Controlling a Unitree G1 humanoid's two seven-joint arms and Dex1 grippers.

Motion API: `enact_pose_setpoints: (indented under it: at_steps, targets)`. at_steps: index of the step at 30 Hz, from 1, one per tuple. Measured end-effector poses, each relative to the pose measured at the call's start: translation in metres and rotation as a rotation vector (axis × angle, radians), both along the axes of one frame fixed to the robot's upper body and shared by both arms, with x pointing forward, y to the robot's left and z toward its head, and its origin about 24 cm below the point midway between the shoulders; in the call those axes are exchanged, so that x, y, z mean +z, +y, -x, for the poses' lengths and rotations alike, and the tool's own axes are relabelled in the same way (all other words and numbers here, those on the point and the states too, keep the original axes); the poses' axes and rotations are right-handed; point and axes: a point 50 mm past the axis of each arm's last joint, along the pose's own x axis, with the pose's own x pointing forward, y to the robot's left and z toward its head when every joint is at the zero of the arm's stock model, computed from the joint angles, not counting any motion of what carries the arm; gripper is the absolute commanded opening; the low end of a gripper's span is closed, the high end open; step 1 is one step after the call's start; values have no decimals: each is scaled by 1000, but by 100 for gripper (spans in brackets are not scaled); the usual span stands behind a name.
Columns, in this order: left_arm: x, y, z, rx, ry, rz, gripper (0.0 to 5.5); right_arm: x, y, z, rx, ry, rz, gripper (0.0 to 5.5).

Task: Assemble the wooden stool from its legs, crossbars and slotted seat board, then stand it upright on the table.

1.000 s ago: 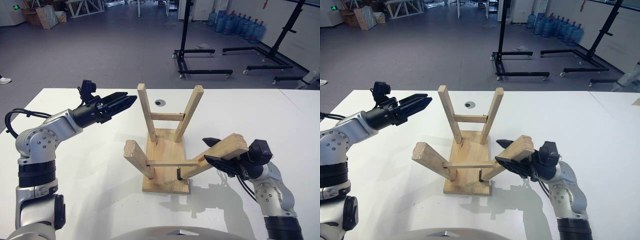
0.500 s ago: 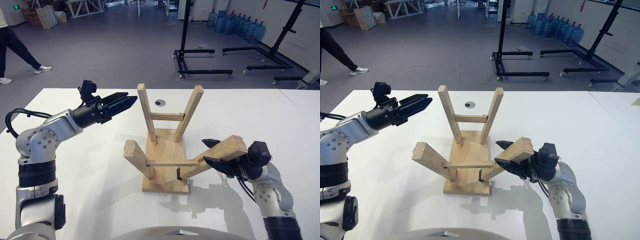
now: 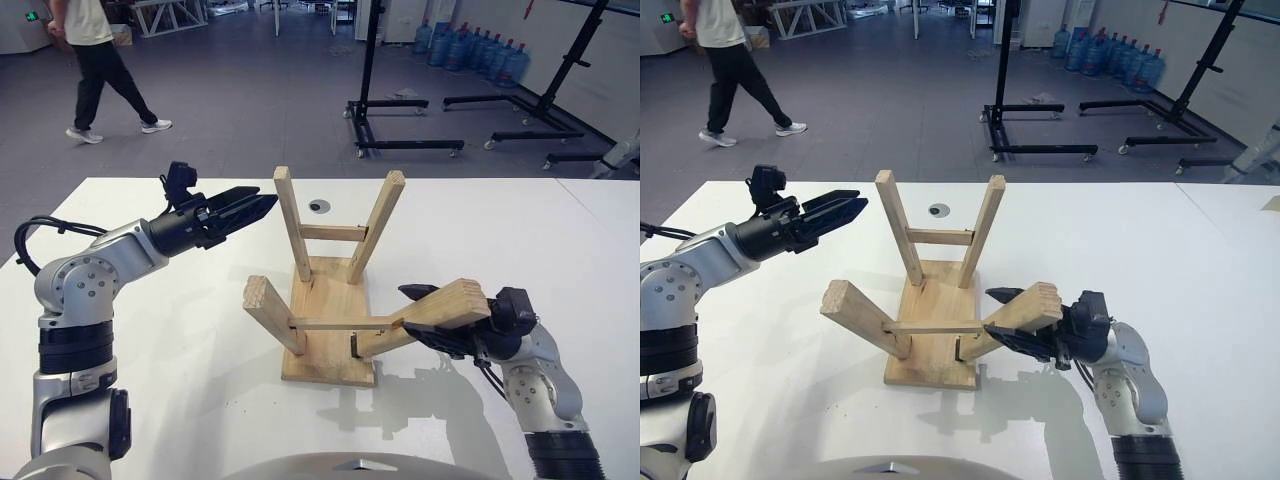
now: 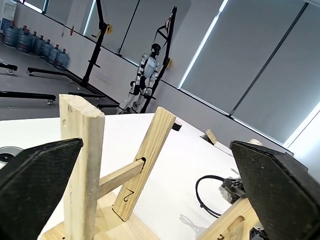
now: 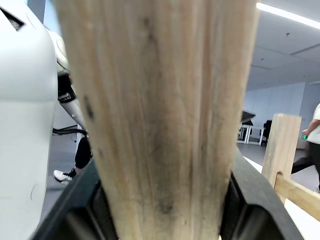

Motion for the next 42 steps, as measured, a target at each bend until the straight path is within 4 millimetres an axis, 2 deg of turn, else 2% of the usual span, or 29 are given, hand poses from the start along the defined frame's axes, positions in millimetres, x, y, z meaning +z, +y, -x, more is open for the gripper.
enact_pose_setpoints:
  at_steps: [7, 24, 26, 31, 33, 35, 37, 39, 42]
  targets:
    - [2, -1, 1, -7, -7, 3, 540, -3, 5, 0, -2, 8, 6, 205]
    - [3, -4, 1, 20, -17, -2, 540, -3, 30, -9, -49, 74, 38, 205]
    - [16, -3, -5, 70, -52, 6, 540, -2, 38, -14, -70, 72, 40, 205]
    - [72, -8, -16, 204, -226, -1, 540, -2, 56, -32, -133, 81, 27, 205]
    - [96, -11, -17, 284, -341, -89, 540, 0, 66, -39, -170, 82, 32, 205]
    - [107, -17, -11, 330, -464, -226, 540, 1, 72, -43, -195, 79, 44, 205]
    - [97, -29, -1, 350, -609, -455, 540, 1, 81, -49, -230, 81, 60, 205]
    - [81, -37, 4, 357, -681, -591, 540, 3, 90, -54, -257, 77, 71, 205]
    - [69, -41, 9, 449, -853, -768, 540, 5, 97, -60, -296, 85, 73, 205]
